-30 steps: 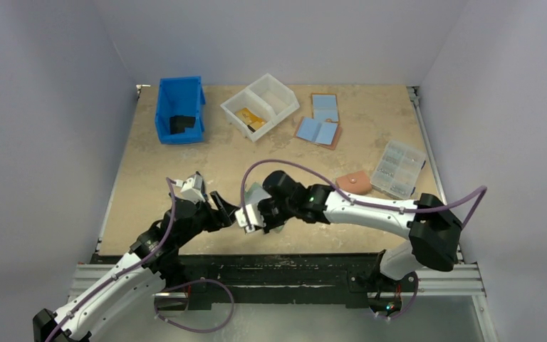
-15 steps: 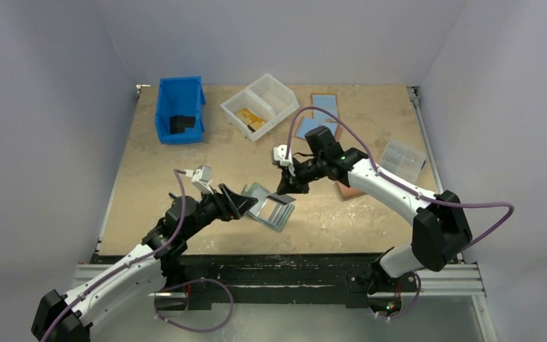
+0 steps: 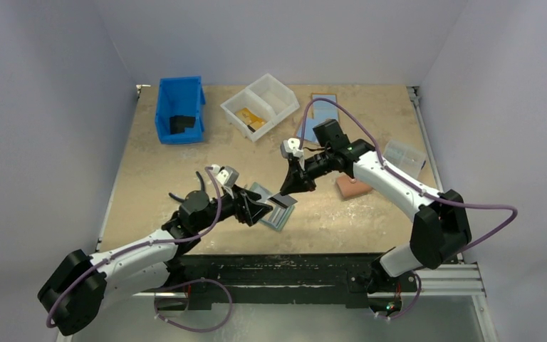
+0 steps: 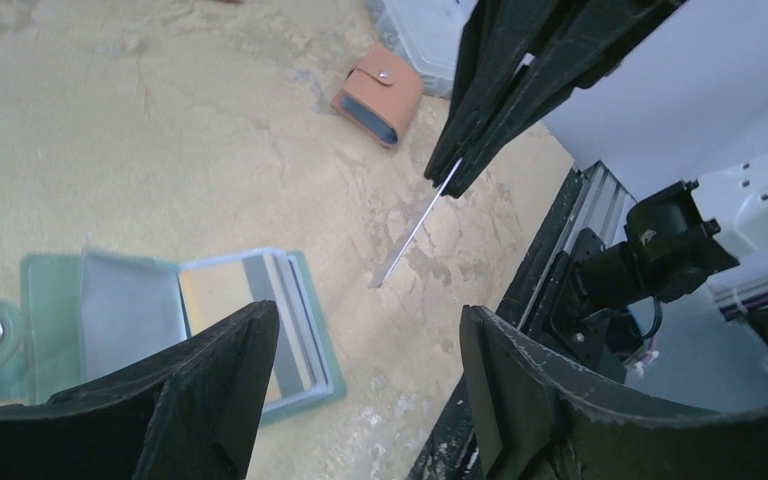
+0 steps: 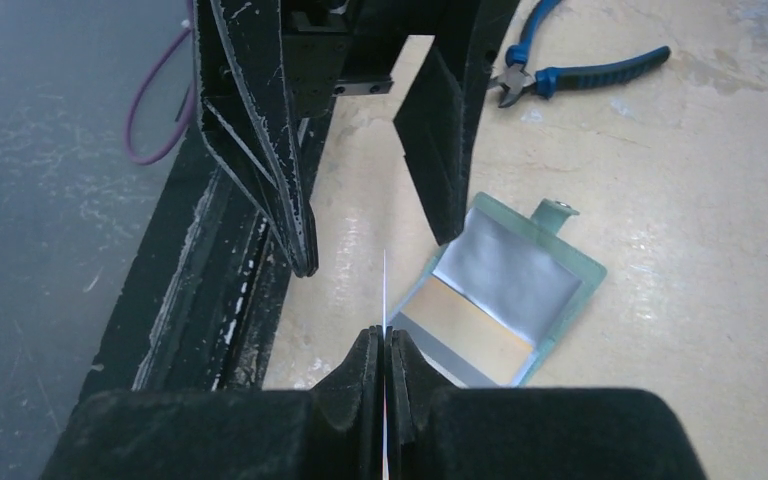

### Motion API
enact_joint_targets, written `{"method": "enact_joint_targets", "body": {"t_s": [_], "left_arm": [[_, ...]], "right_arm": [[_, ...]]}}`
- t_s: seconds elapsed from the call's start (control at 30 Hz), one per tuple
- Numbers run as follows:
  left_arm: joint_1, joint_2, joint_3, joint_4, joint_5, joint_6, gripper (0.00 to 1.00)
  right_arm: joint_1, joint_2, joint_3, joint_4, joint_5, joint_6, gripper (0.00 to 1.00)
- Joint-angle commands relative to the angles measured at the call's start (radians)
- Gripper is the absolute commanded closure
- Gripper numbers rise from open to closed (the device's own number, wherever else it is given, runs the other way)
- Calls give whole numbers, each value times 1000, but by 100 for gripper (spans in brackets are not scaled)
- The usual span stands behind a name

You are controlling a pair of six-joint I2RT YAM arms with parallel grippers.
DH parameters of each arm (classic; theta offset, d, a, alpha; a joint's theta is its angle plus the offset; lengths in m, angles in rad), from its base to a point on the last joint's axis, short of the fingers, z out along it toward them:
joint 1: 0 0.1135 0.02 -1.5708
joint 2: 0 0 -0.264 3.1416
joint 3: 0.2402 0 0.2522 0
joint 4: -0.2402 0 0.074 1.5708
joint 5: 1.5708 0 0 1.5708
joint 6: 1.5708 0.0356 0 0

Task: Take the credit cards out of the card holder
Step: Pick up the credit card at the corner of the board, then place the credit card in the storage box.

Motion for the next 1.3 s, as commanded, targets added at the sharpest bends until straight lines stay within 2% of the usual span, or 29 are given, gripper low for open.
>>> {"method": "enact_joint_targets", "body": {"t_s": [0.0,0.07,0.23,0.27,0.33,0.43,0.53,0.6,0.77,0.9,0.97,1.0,1.07,1.1,1.2,1.27], "left_arm": [[-7,48,29,219,83,129,30],[-10,95,43,249,107,132,34],[-30,204,96,276,177,117,65],[-39,217,103,275,185,122,74],[-44,227,110,261,194,133,100],[-53,194,123,170,156,188,100],[-77,137,164,-5,71,290,100],[-97,103,194,-115,10,350,100],[-188,20,260,-283,-149,564,100],[-321,24,329,-345,-389,807,100],[-385,51,358,-337,-527,927,100],[-409,67,364,-315,-595,982,100],[-439,95,353,-198,-704,1094,100],[-450,108,331,-133,-741,1151,100],[-462,162,297,53,-784,1264,100],[-479,210,306,114,-834,1314,100]], "right_arm": [[-1,33,60,-117,-78,-103,100],[-1,46,70,-140,-90,-118,100],[-2,57,76,-144,-99,-114,100],[-1,57,74,-140,-97,-105,100],[-2,54,72,-126,-88,-87,100],[-4,42,66,-99,-66,-57,87],[-8,25,64,-103,-52,-54,60],[-15,5,73,-114,-22,-58,48],[-104,-95,93,-136,-27,-48,35],[-206,-173,66,-57,-123,67,26],[-245,-202,26,50,-176,206,22],[-260,-217,-6,143,-202,353,19],[-290,-228,-91,397,-253,640,17],[-305,-229,-155,593,-266,789,16],[-325,-215,-263,894,-222,1124,10],[-328,-196,-294,955,-148,1250,6]]}}
